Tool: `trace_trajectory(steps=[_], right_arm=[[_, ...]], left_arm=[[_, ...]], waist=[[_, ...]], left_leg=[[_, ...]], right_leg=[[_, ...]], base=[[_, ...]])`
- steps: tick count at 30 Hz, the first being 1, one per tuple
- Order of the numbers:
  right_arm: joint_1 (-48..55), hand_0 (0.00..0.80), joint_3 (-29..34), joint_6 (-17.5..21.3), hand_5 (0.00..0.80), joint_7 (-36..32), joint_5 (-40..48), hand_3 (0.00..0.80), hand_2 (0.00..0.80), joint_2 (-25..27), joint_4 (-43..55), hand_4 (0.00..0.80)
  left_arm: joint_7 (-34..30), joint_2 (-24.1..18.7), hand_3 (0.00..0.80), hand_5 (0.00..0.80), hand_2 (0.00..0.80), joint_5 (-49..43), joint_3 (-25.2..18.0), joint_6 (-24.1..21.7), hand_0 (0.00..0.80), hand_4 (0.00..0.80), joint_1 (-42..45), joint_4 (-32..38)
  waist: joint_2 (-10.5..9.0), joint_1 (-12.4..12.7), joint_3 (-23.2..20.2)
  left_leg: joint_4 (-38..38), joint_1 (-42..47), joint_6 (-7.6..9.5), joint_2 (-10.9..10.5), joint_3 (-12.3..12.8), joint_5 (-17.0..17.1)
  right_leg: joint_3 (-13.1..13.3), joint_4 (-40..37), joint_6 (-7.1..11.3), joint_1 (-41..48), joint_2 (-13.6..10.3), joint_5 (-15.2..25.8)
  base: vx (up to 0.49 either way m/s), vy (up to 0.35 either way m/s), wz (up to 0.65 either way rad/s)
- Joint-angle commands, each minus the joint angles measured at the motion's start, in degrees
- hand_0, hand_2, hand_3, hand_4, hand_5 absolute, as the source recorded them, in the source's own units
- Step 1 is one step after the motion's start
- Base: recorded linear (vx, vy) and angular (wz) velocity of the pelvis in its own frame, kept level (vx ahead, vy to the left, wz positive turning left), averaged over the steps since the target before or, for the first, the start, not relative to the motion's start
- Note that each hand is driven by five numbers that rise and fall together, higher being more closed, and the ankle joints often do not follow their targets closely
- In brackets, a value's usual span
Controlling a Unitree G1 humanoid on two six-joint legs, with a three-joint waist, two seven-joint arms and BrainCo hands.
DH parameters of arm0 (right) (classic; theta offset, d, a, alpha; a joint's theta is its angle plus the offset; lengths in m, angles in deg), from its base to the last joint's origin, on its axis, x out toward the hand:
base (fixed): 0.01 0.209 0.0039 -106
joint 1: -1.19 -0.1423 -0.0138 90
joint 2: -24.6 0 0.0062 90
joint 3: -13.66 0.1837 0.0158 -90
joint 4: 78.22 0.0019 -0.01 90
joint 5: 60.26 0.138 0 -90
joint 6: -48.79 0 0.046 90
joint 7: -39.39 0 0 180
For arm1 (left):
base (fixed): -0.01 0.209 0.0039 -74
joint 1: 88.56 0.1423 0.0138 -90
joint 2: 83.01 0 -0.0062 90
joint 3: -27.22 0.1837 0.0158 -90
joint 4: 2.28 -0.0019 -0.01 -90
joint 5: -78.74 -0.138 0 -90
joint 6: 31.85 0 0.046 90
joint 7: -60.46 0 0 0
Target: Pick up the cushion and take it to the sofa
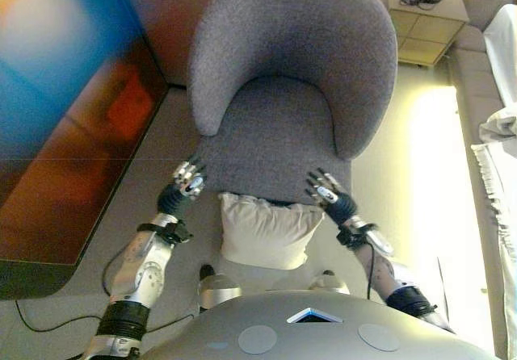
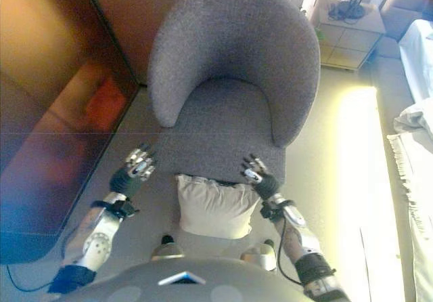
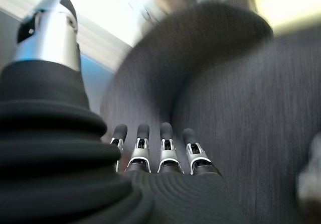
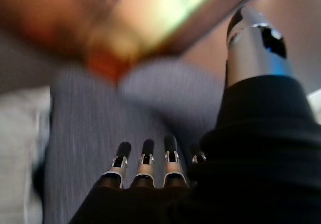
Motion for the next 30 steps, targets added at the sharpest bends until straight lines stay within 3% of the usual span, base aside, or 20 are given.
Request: trace_trajectory(steps=[1, 6, 10, 12, 16, 21, 29, 30], right_arm=[[-4.96, 0.0, 1.99, 3.44, 0.0, 4.2, -5.29, 0.0, 0.0, -1.65, 0.54, 0.0], [-7.04, 0.0, 2.07, 4.7, 0.0, 11.27, -9.66, 0.0, 0.0, -1.84, -6.3, 0.0], [-15.09, 0.0, 0.35, 6.0, 0.0, 14.85, -8.84, 0.0, 0.0, -0.29, -18.84, 0.0], [-18.84, 0.0, -0.57, 7.22, 0.0, 15.95, -7.86, 0.0, 0.0, 0.55, -22.55, 0.0], [-28.34, 0.0, -1.65, 8.31, 0.0, 20.62, -7.16, 0.0, 0.0, 1.12, -27.98, 0.0], [-36.43, 0.0, -1.45, 6.42, 0.0, 23.78, -4.93, 0.0, 0.0, 2.08, -31.64, 0.0], [-40.65, 0.0, -0.37, 5.47, 0.0, 23.65, -3.2, 0.0, 0.0, 3.05, -32.43, 0.0], [-41.64, 0.0, -0.61, 4.96, 0.0, 23.81, -3.42, 0.0, 0.0, 3.07, -32.77, 0.0]], left_arm=[[4.92, -1.82, 0.0, 0.0, 0.0, -6.76, -0.73, -4.11, 0.0, 0.0, -5.05, -0.72], [4.03, -0.63, 0.0, 0.0, 0.0, -6.28, 1.74, -6.62, 0.0, 0.0, -6.69, -5.29], [9.76, 1.39, 0.0, 0.0, 0.0, -6.27, 8.58, -11.28, 0.0, 0.0, -16.93, -20.83], [9.83, 1.74, 0.0, 0.0, 0.0, -3.95, 10.77, -12.69, 0.0, 0.0, -21.23, -23.84], [13.41, 1.63, 0.0, 0.0, 0.0, -3.81, 14.43, -15.38, 0.0, 0.0, -29.52, -27.15], [16.62, 1.56, 0.0, 0.0, 0.0, -2.92, 16.45, -15.6, 0.0, 0.0, -36.07, -28.02], [16.82, 1.08, 0.0, 0.0, 0.0, 0.24, 15.89, -15.36, 0.0, 0.0, -39.72, -28.05], [16.92, 1.16, 0.0, 0.0, 0.0, 0.81, 15.88, -15.18, 0.0, 0.0, -40.38, -28.46]], waist=[[-0.94, 1.82, 2.55], [-1.06, 2.17, 5.04], [-0.35, 1.31, 9.96], [0.16, 1.16, 12.33], [0.67, 0.74, 16.53], [1.76, 0.24, 18.82], [3.59, -0.49, 20.69], [3.73, -0.48, 21.1]], left_leg=[[11.15, -4.76, 2.39, 1.44, -5.17, -5.32], [15.57, -7.57, 2.1, 1.6, -6.72, -7.36], [24.4, -17.24, 1.02, 3.18, -8.06, -8.99], [28.19, -22.54, 1.29, 3.29, -9.24, -9.77], [35.23, -33.8, 1.72, 2.42, -12.3, -11.49], [45.12, -44.66, 2.17, 2.66, -14.16, -15.01], [62.83, -60.29, 2.01, 6.39, -13.8, -21.57], [66.23, -61.83, 1.27, 7.21, -14.3, -24.28]], right_leg=[[1.0, 5.32, 0.15, -4.15, -3.11, 1.31], [2.08, 9.96, 0.38, -6.49, -5.14, 0.53], [4.73, 16.31, 0.21, -14.6, -7.2, -0.08], [6.43, 20.56, -0.13, -20.23, -8.02, -0.57], [10.91, 29.21, -0.69, -33.24, -8.72, -1.32], [13.93, 40.32, -1.69, -45.18, -8.4, -4.56], [15.63, 59.04, -2.2, -61.99, -10.82, -11.11], [16.2, 62.55, -1.78, -63.75, -11.16, -13.82]], base=[[0.052, 0.005, 0.01], [0.021, 0.007, 0.03], [-0.185, 0.048, 0.03], [-0.286, 0.052, -0.02], [-0.295, 0.079, -0.1], [-0.189, 0.062, -0.13], [-0.098, 0.018, -0.09], [-0.003, -0.016, 0.04]])
